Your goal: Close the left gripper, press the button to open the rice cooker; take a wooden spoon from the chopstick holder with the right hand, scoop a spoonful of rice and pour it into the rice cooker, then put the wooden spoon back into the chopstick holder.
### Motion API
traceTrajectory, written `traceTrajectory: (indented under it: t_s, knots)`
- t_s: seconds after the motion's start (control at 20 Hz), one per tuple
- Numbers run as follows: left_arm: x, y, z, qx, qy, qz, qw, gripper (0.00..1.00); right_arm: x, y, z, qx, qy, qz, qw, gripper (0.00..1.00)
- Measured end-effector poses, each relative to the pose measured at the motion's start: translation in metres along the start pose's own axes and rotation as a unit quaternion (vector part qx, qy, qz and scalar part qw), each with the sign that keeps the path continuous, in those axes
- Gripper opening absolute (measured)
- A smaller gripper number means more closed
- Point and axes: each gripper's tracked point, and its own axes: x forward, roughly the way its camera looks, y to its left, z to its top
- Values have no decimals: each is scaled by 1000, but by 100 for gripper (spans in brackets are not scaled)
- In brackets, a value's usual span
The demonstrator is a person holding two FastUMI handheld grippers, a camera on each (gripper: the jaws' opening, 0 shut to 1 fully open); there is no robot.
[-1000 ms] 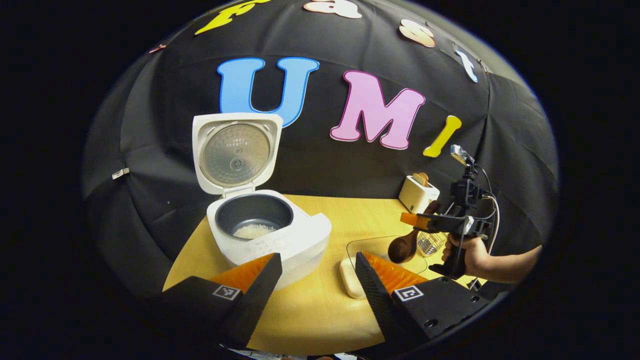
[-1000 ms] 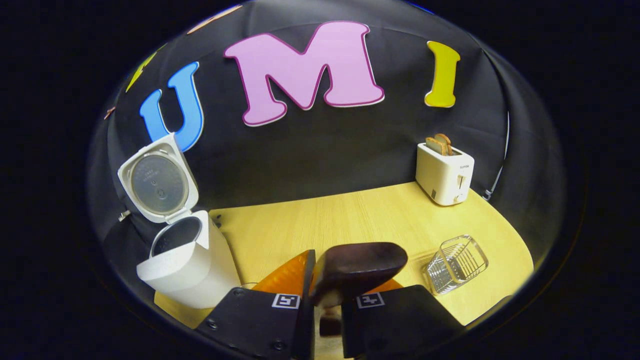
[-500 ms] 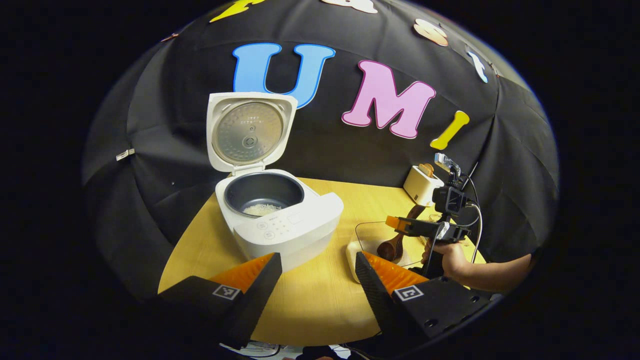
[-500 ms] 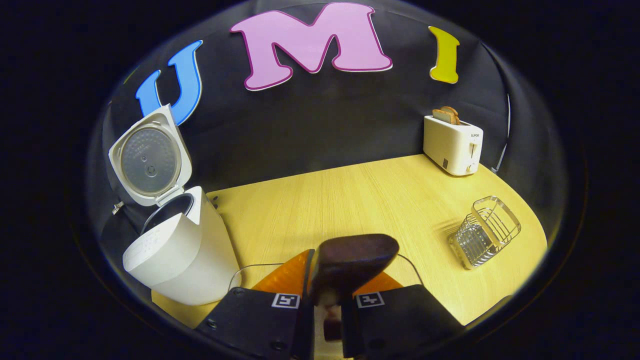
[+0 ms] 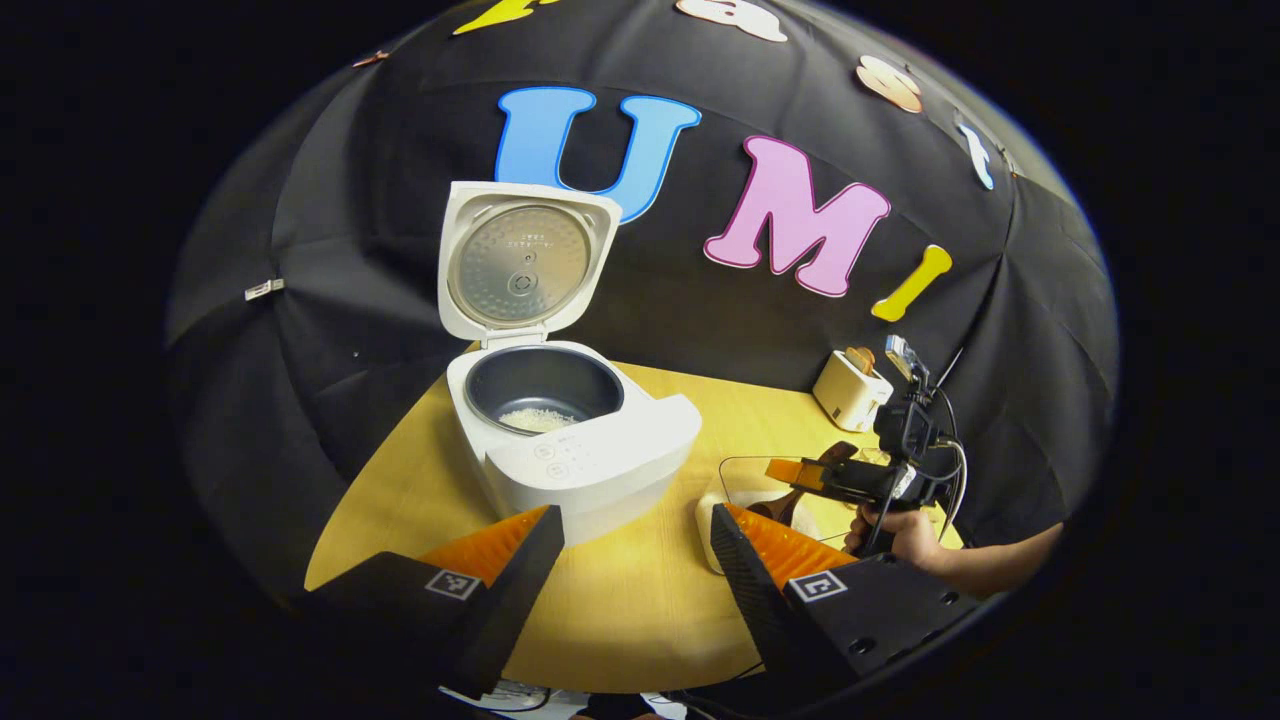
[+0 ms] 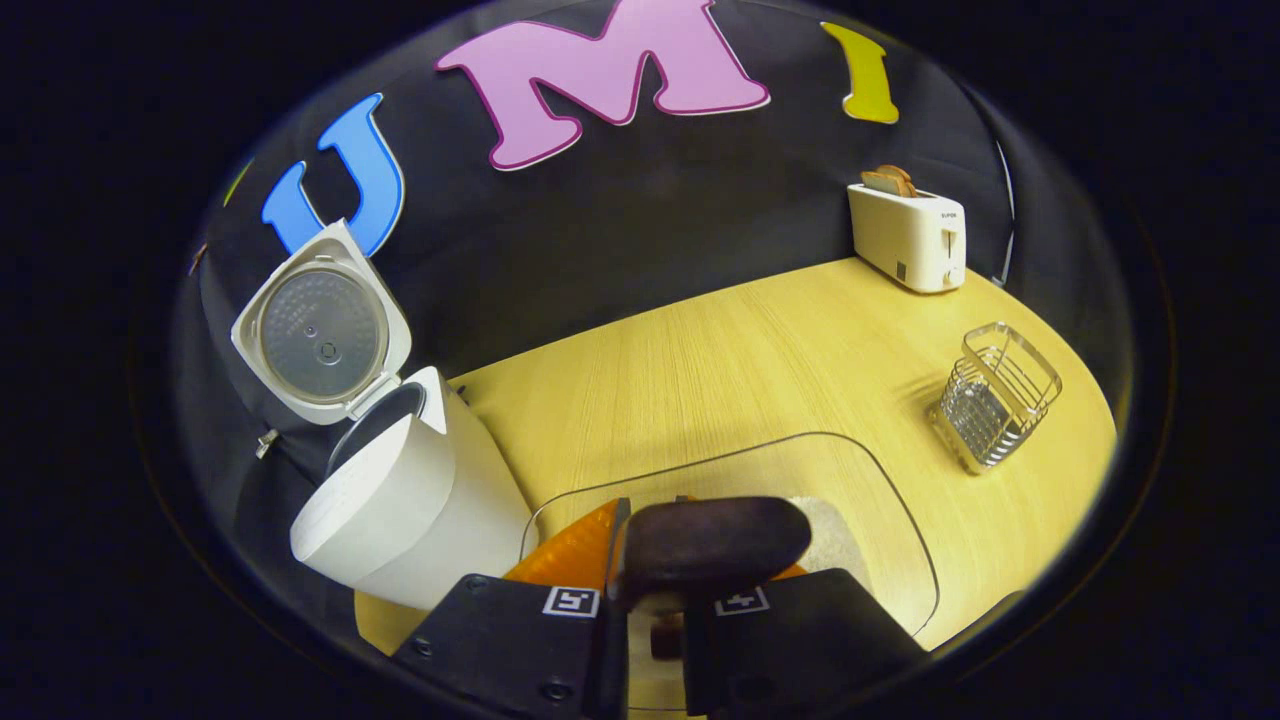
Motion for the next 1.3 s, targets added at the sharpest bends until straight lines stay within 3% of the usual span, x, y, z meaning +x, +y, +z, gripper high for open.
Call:
traceTrajectory:
  t_s: [0.4,0.55,0.75,1.05,1.3]
  knots:
    - [-10,-2,0,-8,-5,3,1000,96,-9,26,-6,62,31,38,997,14]
    - [-12,-3,1,-5,-6,4,1000,92,-15,19,1,93,33,42,994,14]
    - [-14,0,4,-2,-9,8,1000,95,-24,6,18,165,28,50,985,14]
    - [-13,2,6,3,-9,13,1000,96,-37,-11,45,194,0,50,980,14]
    - [-12,3,11,13,-16,11,1000,95,-46,-19,68,252,-11,59,966,14]
